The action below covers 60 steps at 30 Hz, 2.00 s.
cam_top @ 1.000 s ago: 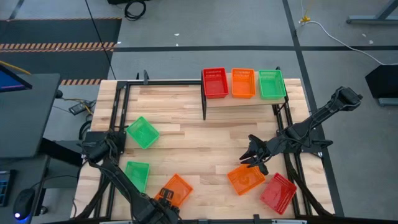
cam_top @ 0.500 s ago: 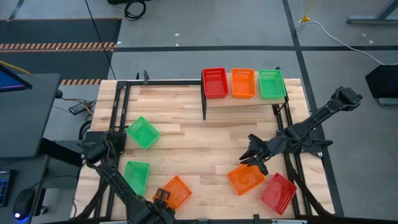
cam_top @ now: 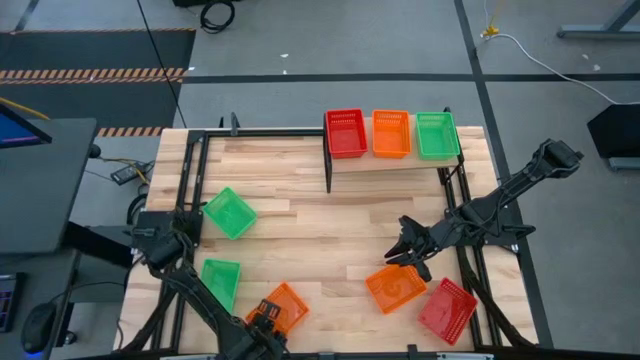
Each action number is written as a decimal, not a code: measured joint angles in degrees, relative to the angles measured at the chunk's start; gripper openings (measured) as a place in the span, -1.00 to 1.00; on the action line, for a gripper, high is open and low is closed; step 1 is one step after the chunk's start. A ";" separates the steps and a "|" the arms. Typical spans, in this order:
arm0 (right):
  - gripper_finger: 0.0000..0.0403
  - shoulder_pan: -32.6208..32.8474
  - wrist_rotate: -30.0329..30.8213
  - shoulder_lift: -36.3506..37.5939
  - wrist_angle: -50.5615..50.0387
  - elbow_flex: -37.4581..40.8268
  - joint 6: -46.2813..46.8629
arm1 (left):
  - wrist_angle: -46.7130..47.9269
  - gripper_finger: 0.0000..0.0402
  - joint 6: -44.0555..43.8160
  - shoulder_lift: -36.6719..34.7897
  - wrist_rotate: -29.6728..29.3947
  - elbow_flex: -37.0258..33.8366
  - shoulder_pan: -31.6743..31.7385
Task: Stack baskets on shelf by color
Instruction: Stack the left orange bin on top of the orange bin on the shelf
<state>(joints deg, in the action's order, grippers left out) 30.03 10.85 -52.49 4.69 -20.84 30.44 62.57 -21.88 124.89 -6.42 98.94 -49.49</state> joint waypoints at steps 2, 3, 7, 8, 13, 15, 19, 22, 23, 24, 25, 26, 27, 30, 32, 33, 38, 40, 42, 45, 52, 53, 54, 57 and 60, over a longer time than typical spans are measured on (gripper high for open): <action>-0.56 0.40 0.01 -0.02 0.00 0.00 -0.40 | -0.28 -0.34 0.83 0.80 -0.76 0.00 0.43; -0.56 0.60 0.01 -0.01 0.00 0.00 -0.63 | -0.21 -0.39 1.11 1.11 -1.74 -0.01 0.62; -0.56 1.00 -0.01 -0.02 -0.02 0.00 -2.19 | -1.20 -0.64 1.28 1.47 -3.41 -0.02 1.86; -0.56 1.00 -0.02 -0.01 -0.02 0.00 -2.38 | -1.57 -0.71 1.52 1.47 -3.43 -0.02 2.28; -0.56 1.00 0.51 -0.02 -0.09 0.00 -2.51 | -3.15 -0.96 2.31 1.45 -5.69 -0.02 5.01; -0.56 1.00 0.50 -0.02 -0.23 0.00 -2.20 | -3.84 -0.95 4.14 1.45 -7.81 -0.02 6.49; -0.56 0.99 0.11 -0.02 -0.61 0.00 -2.18 | -4.65 -0.97 9.73 1.45 -11.97 -0.02 10.40; -0.56 1.21 0.04 -0.02 -1.94 0.00 -2.39 | -6.44 -0.97 10.57 1.45 -13.05 -0.02 14.28; -0.56 1.39 0.01 -0.02 -2.50 0.00 -2.34 | -7.21 -0.97 10.57 1.45 -13.13 -0.02 15.59; -0.56 1.59 0.00 -0.02 -2.95 0.00 -2.28 | -7.98 -0.97 10.57 1.45 -13.17 -0.02 16.91; -0.56 1.78 -0.02 0.00 -3.21 0.00 -2.14 | -8.66 -0.97 10.70 1.45 -13.19 -0.02 18.16; -0.56 1.93 0.00 -0.02 -3.41 0.00 -2.05 | -9.23 -0.97 11.26 1.45 -13.20 -0.02 19.34; -0.56 2.14 0.02 -0.02 -3.50 0.00 -1.91 | -9.87 -0.97 12.03 1.45 -13.22 -0.02 20.41; -0.56 2.33 -0.04 -0.02 -3.48 0.00 -1.98 | -12.20 -0.98 13.78 1.45 -13.81 -0.02 23.13; -0.56 2.33 0.29 -0.02 -3.54 0.00 -2.26 | -13.33 -0.98 13.52 1.45 -15.85 -0.02 24.70; -0.56 2.33 0.99 -0.01 -3.59 0.00 -2.51 | -13.86 -0.98 13.64 1.45 -16.51 -0.02 25.44; -0.56 2.32 5.90 0.00 -6.13 0.00 -3.24 | -18.33 -0.98 19.15 0.32 -17.57 -0.02 29.04; -0.56 2.08 7.80 0.07 -7.40 0.00 -3.53 | -20.78 -0.98 20.85 -0.52 -17.97 -0.01 30.74; -0.56 1.77 10.00 0.57 -9.64 -0.15 -3.57 | -22.30 -0.98 22.01 -1.84 -18.77 0.00 32.68; -0.56 1.46 12.95 1.69 -11.36 -0.63 -3.13 | -27.09 -0.98 24.86 -4.09 -19.12 0.00 35.73; -0.56 1.42 15.21 4.16 -13.58 -0.72 -0.48 | -42.52 -0.98 37.32 -9.04 -18.56 0.00 40.13; -0.56 1.42 15.22 4.34 -13.29 -0.72 -0.35 | -44.84 -0.98 39.23 -9.72 -18.55 0.02 40.73; -0.56 1.39 15.21 4.55 -13.42 -0.74 -0.09 | -46.34 -0.98 40.79 -10.56 -18.33 0.02 41.44; -0.56 1.72 14.98 5.34 -14.08 -0.72 0.86 | -52.58 -0.98 44.90 -11.58 -16.97 0.11 44.06; -0.56 1.74 14.80 5.78 -14.17 -0.72 0.74 | -58.73 -0.98 48.19 -11.97 -14.74 -0.04 46.89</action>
<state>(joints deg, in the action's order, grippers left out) 31.77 25.65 -46.71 -9.49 -21.56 31.18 3.84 26.32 112.92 -21.16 98.89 -2.60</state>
